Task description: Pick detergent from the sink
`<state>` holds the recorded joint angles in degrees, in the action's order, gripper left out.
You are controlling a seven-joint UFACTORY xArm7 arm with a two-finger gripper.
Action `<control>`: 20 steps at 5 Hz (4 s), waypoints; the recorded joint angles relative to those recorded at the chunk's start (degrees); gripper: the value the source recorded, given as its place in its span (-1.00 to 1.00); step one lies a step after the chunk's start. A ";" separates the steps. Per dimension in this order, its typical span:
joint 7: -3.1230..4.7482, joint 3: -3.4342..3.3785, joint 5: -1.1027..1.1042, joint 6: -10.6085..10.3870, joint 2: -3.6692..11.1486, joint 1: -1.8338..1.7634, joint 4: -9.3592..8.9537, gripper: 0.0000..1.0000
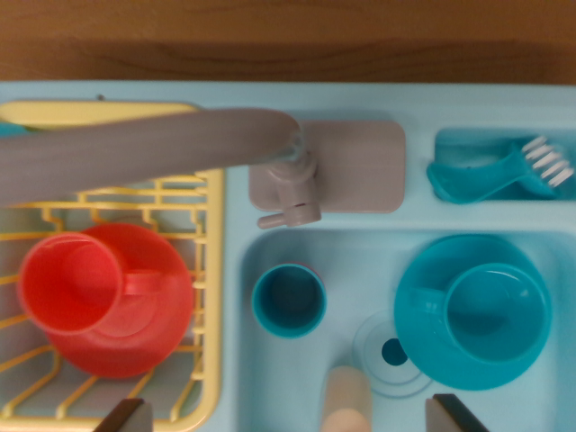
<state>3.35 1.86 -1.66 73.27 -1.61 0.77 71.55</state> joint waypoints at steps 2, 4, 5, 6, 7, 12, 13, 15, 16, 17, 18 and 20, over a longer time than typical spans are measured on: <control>0.08 0.14 0.14 -2.54 0.11 0.11 -2.46 -1.00; 0.18 0.29 0.30 -5.24 0.23 0.22 -5.08 -1.00; 0.27 0.44 0.45 -7.96 0.34 0.33 -7.71 -1.00; 0.27 0.44 0.45 -7.96 0.34 0.33 -7.71 -1.00; 0.36 0.59 0.60 -10.70 0.46 0.44 -10.37 -1.00; 0.53 0.88 0.90 -15.92 0.68 0.66 -15.43 -1.00; 0.62 1.02 1.04 -18.42 0.79 0.77 -17.85 -1.00; 0.70 1.15 1.17 -20.80 0.89 0.86 -20.15 -1.00; 0.70 1.15 1.17 -20.80 0.89 0.86 -20.15 -1.00; 0.77 1.27 1.30 -23.03 0.99 0.96 -22.31 -1.00; 0.77 1.27 1.30 -23.03 0.99 0.96 -22.31 -1.00; 0.84 1.38 1.42 -25.08 1.08 1.04 -24.30 -1.00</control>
<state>4.19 3.24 -0.24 48.19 -0.53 1.81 47.25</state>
